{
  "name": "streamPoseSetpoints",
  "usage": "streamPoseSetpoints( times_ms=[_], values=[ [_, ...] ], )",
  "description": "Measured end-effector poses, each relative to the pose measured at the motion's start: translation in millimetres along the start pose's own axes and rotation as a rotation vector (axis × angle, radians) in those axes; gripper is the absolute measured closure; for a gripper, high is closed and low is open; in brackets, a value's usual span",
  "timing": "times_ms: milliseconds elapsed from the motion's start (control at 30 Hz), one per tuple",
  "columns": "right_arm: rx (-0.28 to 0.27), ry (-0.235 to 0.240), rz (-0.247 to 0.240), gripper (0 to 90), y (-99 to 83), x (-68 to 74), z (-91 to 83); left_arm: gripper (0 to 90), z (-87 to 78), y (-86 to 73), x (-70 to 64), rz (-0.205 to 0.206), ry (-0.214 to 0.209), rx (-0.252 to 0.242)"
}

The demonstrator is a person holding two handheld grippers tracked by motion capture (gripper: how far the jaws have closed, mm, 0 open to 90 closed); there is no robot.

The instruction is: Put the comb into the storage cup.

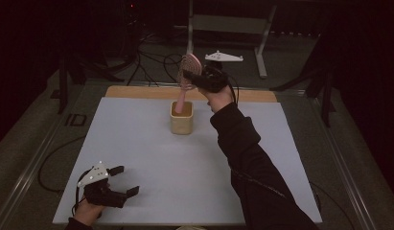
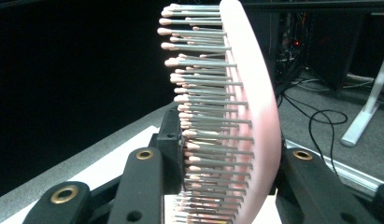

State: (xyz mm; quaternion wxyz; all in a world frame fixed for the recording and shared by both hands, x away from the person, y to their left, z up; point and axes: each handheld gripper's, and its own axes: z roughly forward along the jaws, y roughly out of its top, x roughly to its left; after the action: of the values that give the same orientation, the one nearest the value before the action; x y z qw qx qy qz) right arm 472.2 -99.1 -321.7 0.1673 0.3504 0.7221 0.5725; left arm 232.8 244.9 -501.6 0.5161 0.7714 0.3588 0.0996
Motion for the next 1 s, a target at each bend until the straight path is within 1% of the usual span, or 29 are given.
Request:
streamPoseSetpoints(
  times_ms=[300, 333, 367, 433, 600, 1000],
  values=[
    [0.018, -0.001, 0.014, 64.0, -11.6, -2.7, 6.9, 0.2, -0.3, -0.2, 0.2, 0.003, -0.004, -0.001],
    [0.019, 0.001, 0.017, 64.1, -15.2, -3.3, 8.9, 0.2, -0.2, -0.2, 0.2, 0.002, -0.004, -0.001],
    [0.019, 0.001, 0.017, 64.1, -15.2, -3.3, 8.9, 0.2, -0.2, -0.2, 0.2, 0.002, -0.004, -0.001],
    [0.024, 0.005, 0.030, 64.1, -21.4, -4.5, 12.6, 0.2, -0.1, -0.3, 0.4, 0.001, -0.005, -0.001],
    [0.041, 0.001, 0.040, 64.0, -30.4, -5.5, 18.5, 0.2, -0.4, -0.4, 0.8, 0.001, -0.007, -0.002],
    [0.046, 0.001, 0.050, 64.0, -42.9, -6.9, 23.9, 0.2, -0.4, -0.4, 0.8, 0.003, -0.007, -0.002]
  ],
)
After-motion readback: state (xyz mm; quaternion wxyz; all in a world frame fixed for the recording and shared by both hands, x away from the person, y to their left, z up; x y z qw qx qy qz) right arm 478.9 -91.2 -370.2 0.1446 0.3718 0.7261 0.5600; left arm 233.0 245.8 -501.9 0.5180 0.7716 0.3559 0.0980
